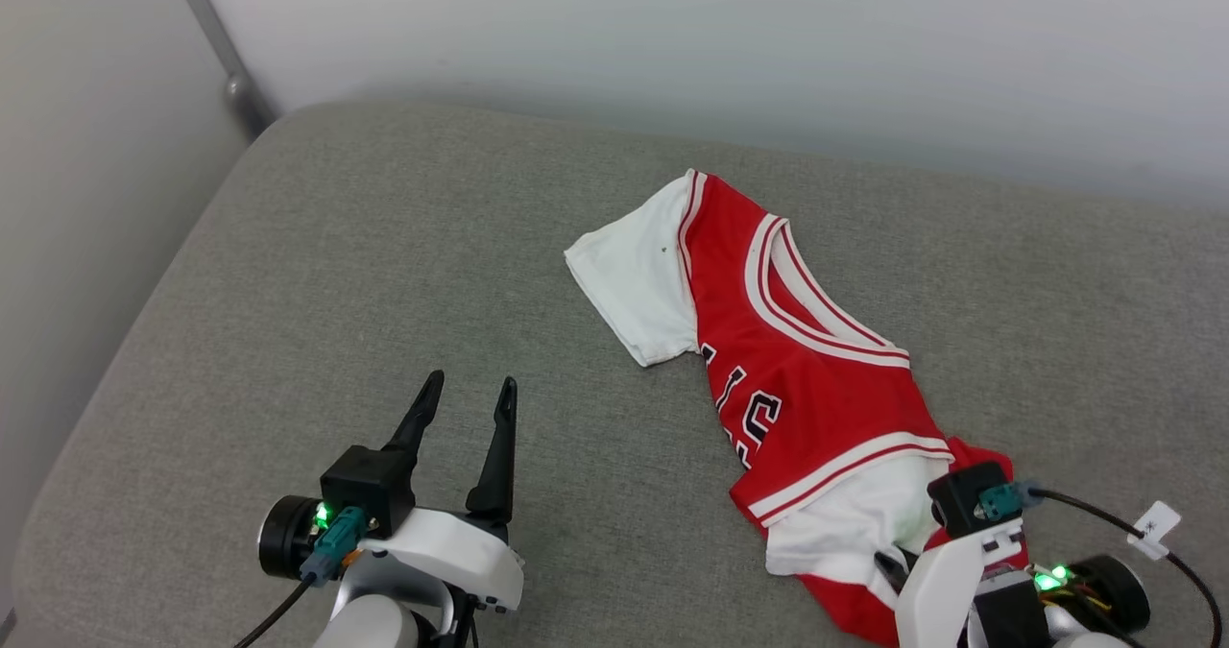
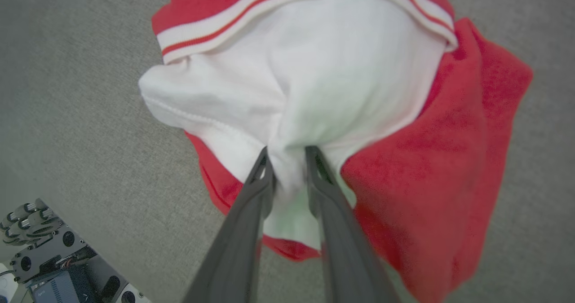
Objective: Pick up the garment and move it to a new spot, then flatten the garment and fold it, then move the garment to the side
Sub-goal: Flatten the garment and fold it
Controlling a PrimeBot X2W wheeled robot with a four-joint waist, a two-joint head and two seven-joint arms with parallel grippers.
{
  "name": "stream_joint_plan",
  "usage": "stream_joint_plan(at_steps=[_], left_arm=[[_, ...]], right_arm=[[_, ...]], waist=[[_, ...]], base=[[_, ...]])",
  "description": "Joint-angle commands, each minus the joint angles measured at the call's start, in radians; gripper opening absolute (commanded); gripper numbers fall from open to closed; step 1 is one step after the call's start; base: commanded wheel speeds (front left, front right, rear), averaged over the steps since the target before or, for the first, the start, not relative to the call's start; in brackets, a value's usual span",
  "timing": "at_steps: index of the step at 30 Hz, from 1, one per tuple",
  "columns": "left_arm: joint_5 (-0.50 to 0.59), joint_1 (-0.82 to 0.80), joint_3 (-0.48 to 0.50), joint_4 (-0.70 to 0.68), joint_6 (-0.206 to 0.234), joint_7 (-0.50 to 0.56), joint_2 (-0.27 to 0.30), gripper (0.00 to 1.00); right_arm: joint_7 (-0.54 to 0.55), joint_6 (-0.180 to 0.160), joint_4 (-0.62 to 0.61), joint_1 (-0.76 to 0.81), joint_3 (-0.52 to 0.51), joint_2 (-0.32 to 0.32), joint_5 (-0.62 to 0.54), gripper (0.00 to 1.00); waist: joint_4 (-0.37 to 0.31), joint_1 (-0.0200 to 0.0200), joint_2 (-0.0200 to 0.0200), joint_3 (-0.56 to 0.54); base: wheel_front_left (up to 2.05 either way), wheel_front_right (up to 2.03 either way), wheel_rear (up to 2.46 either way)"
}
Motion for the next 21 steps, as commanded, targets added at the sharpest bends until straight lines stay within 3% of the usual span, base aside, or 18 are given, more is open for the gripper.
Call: stream_joint_plan(at_steps=[1, 10, 15, 21], left_arm=[[0.007, -0.006, 0.006, 0.001, -0.002, -0.004, 0.0, 1.0], [0.024, 0.002, 0.034, -0.001, -0.011, -0.003, -0.005, 1.0], [0.028, -0.001, 0.041, -0.002, -0.018, -0.004, -0.01, 1.0], [0.033, -0.014, 0.041, 0.002, -0.027, -0.004, -0.016, 1.0]], right_arm=[[-0.014, -0.001, -0.013, -0.023, 0.005, -0.01, 0.001, 0.0], [-0.049, -0.001, -0.107, -0.135, -0.037, -0.081, -0.034, 0.0], [-0.036, -0.001, -0.099, -0.176, -0.167, -0.129, -0.062, 0.0], [-0.077, -0.001, 0.022, -0.143, -0.334, -0.142, -0.072, 0.0]], waist=[[-0.008, -0.0002, 0.0, 0.002], [-0.087, -0.0002, 0.0, -0.002], [-0.126, -0.0002, 0.0, 0.015], [-0.148, -0.0002, 0.0, 0.052]], base=[[0.0, 0.0, 0.0], [0.0, 0.0, 0.0], [0.0, 0.0, 0.0], [0.0, 0.0, 0.0]])
